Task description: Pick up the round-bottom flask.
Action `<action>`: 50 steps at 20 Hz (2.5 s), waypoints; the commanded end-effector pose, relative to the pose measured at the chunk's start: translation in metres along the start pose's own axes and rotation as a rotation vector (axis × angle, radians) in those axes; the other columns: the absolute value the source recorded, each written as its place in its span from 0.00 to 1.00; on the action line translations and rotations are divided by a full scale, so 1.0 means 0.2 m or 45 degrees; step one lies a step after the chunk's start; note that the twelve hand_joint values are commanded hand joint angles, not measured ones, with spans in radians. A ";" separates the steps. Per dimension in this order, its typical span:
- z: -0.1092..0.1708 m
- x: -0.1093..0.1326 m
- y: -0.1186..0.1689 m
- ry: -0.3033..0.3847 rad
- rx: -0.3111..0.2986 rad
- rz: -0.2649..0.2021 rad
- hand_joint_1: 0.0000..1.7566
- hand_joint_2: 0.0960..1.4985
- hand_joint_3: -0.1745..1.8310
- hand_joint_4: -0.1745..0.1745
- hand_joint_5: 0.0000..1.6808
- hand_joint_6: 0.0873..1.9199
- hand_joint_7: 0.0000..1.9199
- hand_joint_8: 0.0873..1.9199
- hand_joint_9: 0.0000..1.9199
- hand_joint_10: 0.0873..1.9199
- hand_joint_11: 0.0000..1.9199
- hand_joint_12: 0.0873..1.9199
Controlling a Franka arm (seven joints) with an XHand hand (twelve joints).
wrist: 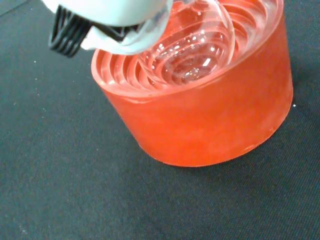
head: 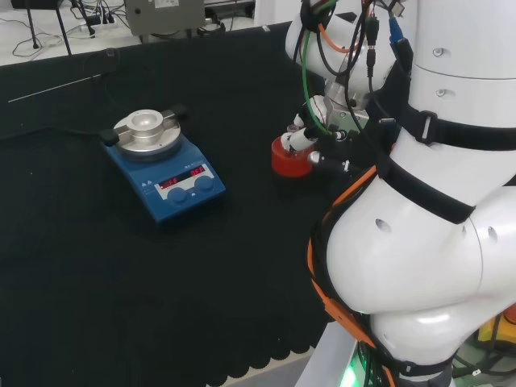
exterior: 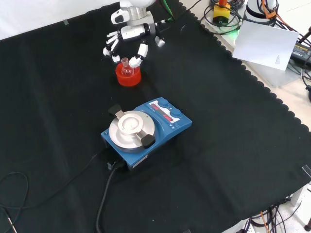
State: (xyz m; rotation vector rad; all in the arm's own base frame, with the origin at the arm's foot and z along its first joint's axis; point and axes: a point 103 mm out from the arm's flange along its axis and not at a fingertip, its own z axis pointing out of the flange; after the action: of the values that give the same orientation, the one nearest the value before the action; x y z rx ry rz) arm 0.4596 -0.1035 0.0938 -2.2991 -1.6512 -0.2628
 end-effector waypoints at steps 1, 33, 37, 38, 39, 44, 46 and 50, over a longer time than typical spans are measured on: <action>0.00 0.00 0.00 -0.006 -0.003 -0.010 0.56 0.35 0.43 0.26 0.45 0.44 0.14 0.34 0.21 0.36 0.02 0.71; 0.00 0.05 -0.01 -0.027 -0.015 -0.020 0.60 0.55 0.28 0.58 0.58 0.48 0.17 0.33 0.24 0.34 0.04 0.70; -0.01 0.04 -0.01 -0.006 -0.020 -0.025 0.58 0.38 0.43 0.25 0.43 0.48 0.16 0.33 0.23 0.34 0.03 0.70; -0.02 0.04 -0.01 0.000 -0.015 -0.027 0.57 0.36 0.44 0.25 0.40 0.47 0.16 0.33 0.23 0.34 0.03 0.70; -0.03 0.04 -0.01 0.003 -0.005 -0.026 0.56 0.35 0.45 0.25 0.36 0.46 0.16 0.33 0.23 0.34 0.03 0.70; -0.05 0.06 -0.03 0.008 -0.014 -0.058 0.50 0.32 0.43 0.27 0.24 0.36 0.14 0.34 0.20 0.36 0.00 0.71; -0.06 0.06 -0.04 0.000 -0.011 -0.065 0.49 0.31 0.43 0.27 0.23 0.34 0.14 0.34 0.20 0.36 0.00 0.71; -0.06 0.02 -0.06 -0.021 0.004 -0.061 0.48 0.32 0.42 0.27 0.23 0.32 0.14 0.34 0.20 0.36 0.00 0.71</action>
State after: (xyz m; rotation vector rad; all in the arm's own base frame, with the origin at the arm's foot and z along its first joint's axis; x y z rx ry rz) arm 0.4551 -0.0956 0.1091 -2.2672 -1.7111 -0.2761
